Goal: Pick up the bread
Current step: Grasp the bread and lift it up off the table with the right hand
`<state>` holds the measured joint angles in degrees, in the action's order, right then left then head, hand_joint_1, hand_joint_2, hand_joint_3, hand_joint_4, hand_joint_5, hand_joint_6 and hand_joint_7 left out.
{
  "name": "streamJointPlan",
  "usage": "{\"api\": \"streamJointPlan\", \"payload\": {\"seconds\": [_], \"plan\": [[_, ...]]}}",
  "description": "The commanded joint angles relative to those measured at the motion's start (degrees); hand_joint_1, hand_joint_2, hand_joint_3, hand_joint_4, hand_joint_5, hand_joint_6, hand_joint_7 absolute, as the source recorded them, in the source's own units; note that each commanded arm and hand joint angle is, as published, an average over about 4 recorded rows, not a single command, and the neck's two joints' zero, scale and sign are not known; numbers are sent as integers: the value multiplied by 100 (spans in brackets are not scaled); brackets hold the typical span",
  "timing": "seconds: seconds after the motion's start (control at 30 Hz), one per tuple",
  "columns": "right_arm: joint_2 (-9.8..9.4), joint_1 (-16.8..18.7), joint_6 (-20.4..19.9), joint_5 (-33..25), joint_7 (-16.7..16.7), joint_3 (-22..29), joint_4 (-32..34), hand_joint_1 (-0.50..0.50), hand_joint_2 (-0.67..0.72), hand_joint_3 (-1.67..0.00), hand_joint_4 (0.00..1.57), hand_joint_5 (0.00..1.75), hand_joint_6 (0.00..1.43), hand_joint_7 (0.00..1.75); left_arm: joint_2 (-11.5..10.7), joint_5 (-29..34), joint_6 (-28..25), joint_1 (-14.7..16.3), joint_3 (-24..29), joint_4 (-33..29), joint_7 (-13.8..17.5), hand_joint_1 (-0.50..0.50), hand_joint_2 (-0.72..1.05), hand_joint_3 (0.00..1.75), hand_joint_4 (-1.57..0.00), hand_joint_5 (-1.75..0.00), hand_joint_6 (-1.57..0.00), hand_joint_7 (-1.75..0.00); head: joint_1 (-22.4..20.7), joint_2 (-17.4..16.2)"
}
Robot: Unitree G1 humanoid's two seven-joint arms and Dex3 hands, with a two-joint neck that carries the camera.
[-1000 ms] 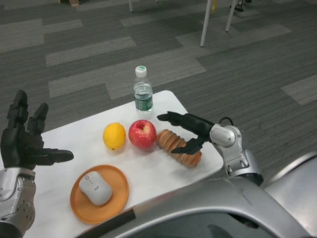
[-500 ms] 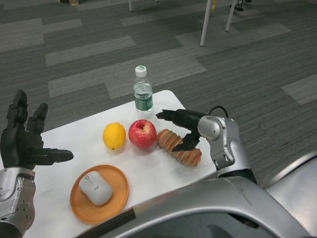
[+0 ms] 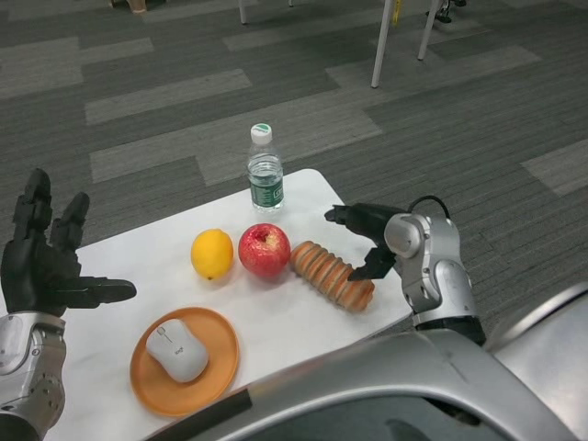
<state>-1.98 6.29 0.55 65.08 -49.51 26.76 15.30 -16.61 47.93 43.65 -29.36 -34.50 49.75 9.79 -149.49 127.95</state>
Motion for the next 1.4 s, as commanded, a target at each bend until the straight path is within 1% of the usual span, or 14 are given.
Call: {"api": "streamJointPlan", "payload": {"seconds": [0.03, 0.17, 0.3, 0.47, 0.57, 0.63, 0.77, 0.87, 0.97, 1.07, 1.17, 1.23, 1.33, 1.4], "plan": [[92, 209, 48, 192, -42, 71, -29, -38, -48, -56, 0, 44, 0, 14, -53, 14, 21, -26, 20, 44, -12, 50, -19, 9, 0, -41, 0, 0, 2, 16], [246, 303, 50, 304, -42, 119, -163, -38, -48, -56, 0, 39, 0, 14, -53, 14, 21, -22, 9, 44, -8, 50, -19, 4, 0, -41, 0, 0, -11, 29], [490, 378, 46, 475, -42, 187, -396, -38, -48, -48, 0, 44, 0, 14, -53, 14, 21, -22, 0, 44, -12, 50, -19, 9, 0, -41, 0, 0, -7, 29], [640, 435, 24, 587, -42, 130, -585, -38, -48, -48, 0, 44, 0, 14, -47, 14, 21, -20, -4, 44, -12, 50, -19, 7, 0, -41, 0, 0, -14, 54], [697, 435, 0, 642, -42, 130, -697, -38, -48, -48, 0, 48, 0, 17, -44, 14, 23, -17, -2, 44, -10, 50, -19, 7, 0, -41, 0, 0, -24, 54], [710, 426, -20, 684, -37, 134, -800, -38, -48, -48, 0, 48, 0, 17, -42, 14, 27, -17, 2, 44, -8, 50, -19, 9, 0, -41, 0, 0, -23, 54], [705, 332, -97, 827, -2, 143, -1156, -38, -41, -48, 0, 48, 0, 21, -36, 14, 30, -17, -2, 44, -12, 50, -19, 9, 0, -41, 0, 0, -62, 51], [699, 268, -178, 930, 18, 130, -1308, -38, -41, -48, 0, 48, 0, 21, -36, 14, 30, -9, -2, 37, -12, 50, -19, 9, 0, -41, 0, 0, -75, 50], [699, 228, -301, 1068, 33, 110, -1402, -38, -41, -46, 0, 48, 0, 26, -31, 14, 30, 0, 5, 40, -12, 50, -19, 9, 0, -41, 0, 0, -66, 55], [694, 184, -435, 1244, 110, 95, -1596, -39, -41, -40, 0, 48, 0, 28, -27, 14, 30, 2, 9, 40, -12, 50, -19, 9, 0, -41, 0, 0, -68, 61], [642, 103, -517, 1396, 268, 117, -1899, -39, -37, -40, 0, 48, 0, 28, -20, 14, 32, 2, 13, 42, -10, 50, -19, 9, 0, -41, 0, 0, -75, 67], [578, 33, -532, 1473, 402, 139, -2095, -38, -35, -40, 0, 56, 0, 28, -18, 14, 32, 7, 13, 44, -12, 50, -19, 9, 0, -41, 0, 0, -89, 67], [481, -64, -543, 1530, 591, 147, -2290, -34, -35, -40, 0, 75, 0, 28, -18, 14, 30, 5, 13, 44, -10, 50, -19, 4, 0, -41, 0, 0, -89, 67], [398, -154, -547, 1609, 743, 143, -2437, -32, -35, -40, 0, 80, 0, 31, -18, 14, 30, 2, 13, 44, -8, 50, -19, 7, 0, -41, 0, 0, -78, 80]]}}
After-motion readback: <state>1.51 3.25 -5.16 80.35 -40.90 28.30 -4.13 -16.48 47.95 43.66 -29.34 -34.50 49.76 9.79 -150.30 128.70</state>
